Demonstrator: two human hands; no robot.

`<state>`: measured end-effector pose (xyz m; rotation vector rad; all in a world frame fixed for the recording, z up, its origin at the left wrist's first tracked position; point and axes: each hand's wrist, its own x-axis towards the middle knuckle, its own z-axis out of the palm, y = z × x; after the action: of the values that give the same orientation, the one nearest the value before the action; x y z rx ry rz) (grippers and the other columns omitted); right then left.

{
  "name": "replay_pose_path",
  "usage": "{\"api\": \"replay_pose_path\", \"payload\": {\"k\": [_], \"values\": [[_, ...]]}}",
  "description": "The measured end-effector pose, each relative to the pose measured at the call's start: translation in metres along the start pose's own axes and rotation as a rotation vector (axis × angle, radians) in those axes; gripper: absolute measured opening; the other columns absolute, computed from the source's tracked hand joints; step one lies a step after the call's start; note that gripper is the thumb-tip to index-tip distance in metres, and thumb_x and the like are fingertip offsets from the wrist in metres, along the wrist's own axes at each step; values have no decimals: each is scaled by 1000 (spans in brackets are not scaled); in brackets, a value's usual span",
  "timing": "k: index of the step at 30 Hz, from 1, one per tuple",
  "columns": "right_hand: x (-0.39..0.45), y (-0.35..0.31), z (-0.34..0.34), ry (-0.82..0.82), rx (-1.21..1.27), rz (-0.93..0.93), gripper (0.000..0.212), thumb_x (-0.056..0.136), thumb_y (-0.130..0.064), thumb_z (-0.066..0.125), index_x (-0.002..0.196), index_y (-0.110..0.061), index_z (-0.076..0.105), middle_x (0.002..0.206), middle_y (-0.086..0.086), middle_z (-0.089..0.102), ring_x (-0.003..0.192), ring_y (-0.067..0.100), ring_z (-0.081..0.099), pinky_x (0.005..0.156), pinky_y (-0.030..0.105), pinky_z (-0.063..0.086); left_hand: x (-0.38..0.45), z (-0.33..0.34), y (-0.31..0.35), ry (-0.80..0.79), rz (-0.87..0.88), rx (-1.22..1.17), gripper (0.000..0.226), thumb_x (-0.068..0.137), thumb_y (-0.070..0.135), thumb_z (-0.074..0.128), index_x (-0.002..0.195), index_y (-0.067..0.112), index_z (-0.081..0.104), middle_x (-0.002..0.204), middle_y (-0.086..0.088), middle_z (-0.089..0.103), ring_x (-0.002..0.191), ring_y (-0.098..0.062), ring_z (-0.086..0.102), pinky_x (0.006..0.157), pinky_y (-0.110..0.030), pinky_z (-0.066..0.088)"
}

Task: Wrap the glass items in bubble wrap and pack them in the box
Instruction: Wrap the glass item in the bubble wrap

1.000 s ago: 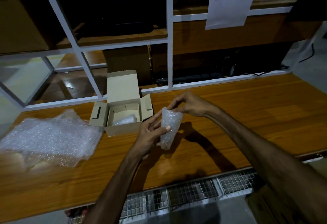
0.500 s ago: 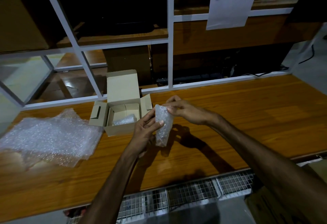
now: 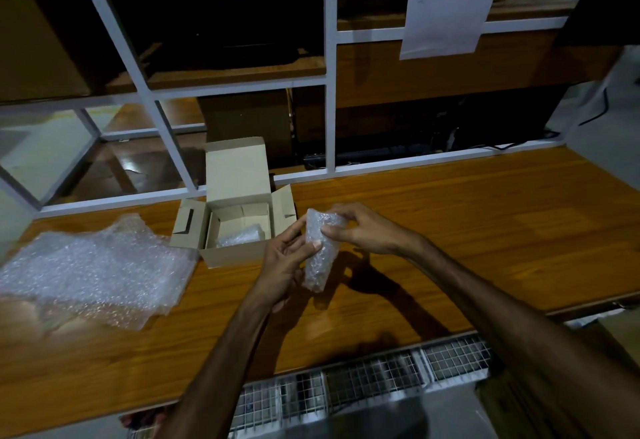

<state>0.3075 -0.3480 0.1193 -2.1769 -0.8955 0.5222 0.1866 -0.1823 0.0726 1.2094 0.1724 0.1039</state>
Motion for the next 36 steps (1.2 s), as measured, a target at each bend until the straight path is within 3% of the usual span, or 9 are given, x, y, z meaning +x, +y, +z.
{"api": "replay_pose_path", "payload": {"k": [2, 5, 8, 12, 15, 21, 28, 33, 36], "values": [[-3, -4, -5, 10, -29, -57, 55, 92, -60, 67, 133, -24, 64, 127, -12, 54, 120, 12, 53, 101, 35, 43, 1, 0, 1, 2, -8, -13, 70, 87, 9, 71, 153, 22, 50, 138, -4, 70, 122, -32, 70, 90, -49, 64], [-7, -2, -10, 125, -83, -137, 39, 91, -47, 75, 127, -37, 62, 124, -20, 52, 125, 5, 49, 112, 45, 27, 3, -2, 3, -1, -21, -47, 64, 89, 10, 71, 149, 27, 54, 141, -5, 68, 123, -38, 68, 96, -59, 59], [-10, 3, -10, 172, -61, -161, 34, 84, -58, 72, 114, -51, 59, 120, -34, 58, 122, -6, 52, 113, 59, 35, 4, -4, 5, 3, -35, -85, 59, 88, 10, 71, 143, 31, 59, 142, -6, 67, 123, -40, 68, 90, -52, 63], [-11, 2, -10, 107, 52, -219, 22, 98, -39, 67, 112, -22, 71, 116, -11, 70, 112, 7, 64, 102, 53, 52, 4, -5, 2, -4, -67, -110, 61, 89, 10, 69, 147, 27, 57, 138, -11, 68, 113, -40, 71, 80, -47, 66], [-10, 1, -11, 51, 72, -213, 13, 105, -26, 60, 106, -18, 70, 110, -3, 71, 104, 11, 66, 96, 49, 55, 6, -7, 1, -13, -80, -100, 63, 91, 10, 69, 150, 24, 55, 138, -14, 68, 112, -41, 71, 80, -48, 66], [-6, -2, -6, -6, 120, -163, 29, 108, -37, 50, 107, -17, 70, 105, 0, 70, 96, 11, 67, 88, 39, 56, 6, -8, 1, -31, -104, -82, 71, 88, 19, 78, 154, 23, 52, 140, -16, 66, 122, -45, 65, 84, -51, 63], [-5, -5, -1, -68, 150, -77, 59, 97, -56, 45, 117, -7, 70, 114, 9, 71, 106, 23, 68, 100, 52, 54, 6, -12, 1, -47, -95, 2, 65, 95, 10, 66, 156, 22, 48, 135, -5, 71, 126, -42, 65, 92, -58, 57], [-2, -4, -10, -130, 177, -17, 46, 108, -45, 44, 127, -11, 68, 123, 5, 71, 116, 20, 66, 108, 55, 48, 6, -10, 5, -53, -97, 31, 63, 95, 10, 66, 154, 23, 51, 131, -3, 73, 122, -42, 67, 90, -57, 59], [1, 2, -7, 123, -66, -43, 29, 104, -51, 53, 123, -34, 68, 126, -18, 65, 128, 11, 51, 116, 49, 26, 11, -10, 12, -36, -58, 101, 64, 94, 15, 70, 155, 26, 50, 134, -9, 71, 112, -41, 72, 92, -60, 60]]}}
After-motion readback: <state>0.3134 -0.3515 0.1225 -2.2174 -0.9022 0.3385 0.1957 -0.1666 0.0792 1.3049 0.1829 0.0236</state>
